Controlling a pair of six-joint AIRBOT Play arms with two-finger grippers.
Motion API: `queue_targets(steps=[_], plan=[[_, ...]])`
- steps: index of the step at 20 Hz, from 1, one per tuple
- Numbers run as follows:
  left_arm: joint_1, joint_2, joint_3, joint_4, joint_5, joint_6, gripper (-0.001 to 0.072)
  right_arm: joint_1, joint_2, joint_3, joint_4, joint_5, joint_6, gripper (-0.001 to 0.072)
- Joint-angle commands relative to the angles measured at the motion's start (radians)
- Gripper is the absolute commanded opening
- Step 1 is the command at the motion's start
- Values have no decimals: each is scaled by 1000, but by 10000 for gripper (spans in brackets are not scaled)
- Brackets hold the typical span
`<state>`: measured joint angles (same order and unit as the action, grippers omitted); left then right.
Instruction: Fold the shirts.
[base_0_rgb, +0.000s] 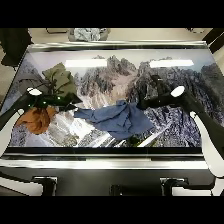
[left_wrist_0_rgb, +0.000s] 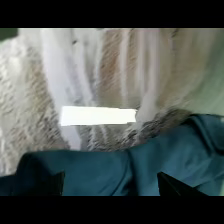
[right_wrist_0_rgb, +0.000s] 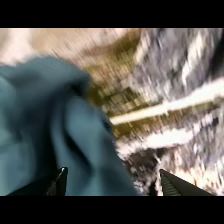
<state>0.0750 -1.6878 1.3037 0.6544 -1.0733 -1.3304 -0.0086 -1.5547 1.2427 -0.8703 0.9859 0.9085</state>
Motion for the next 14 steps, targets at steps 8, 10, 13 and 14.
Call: queue_targets(steps=[8,10,13,14], plan=[[111,-35,70,325,-245,-64,678,-394,49,34,-228,488,-48,686],[67,-37,5,317,-172,-58,677,-389,49,-17,-237,484,-53,686],[-10,-57,-23,313,-100,-58,677,-385,49,-64,-232,459,-57,686],[-32,-64,-22,314,-80,-58,675,-385,49,-71,-233,453,-60,686]])
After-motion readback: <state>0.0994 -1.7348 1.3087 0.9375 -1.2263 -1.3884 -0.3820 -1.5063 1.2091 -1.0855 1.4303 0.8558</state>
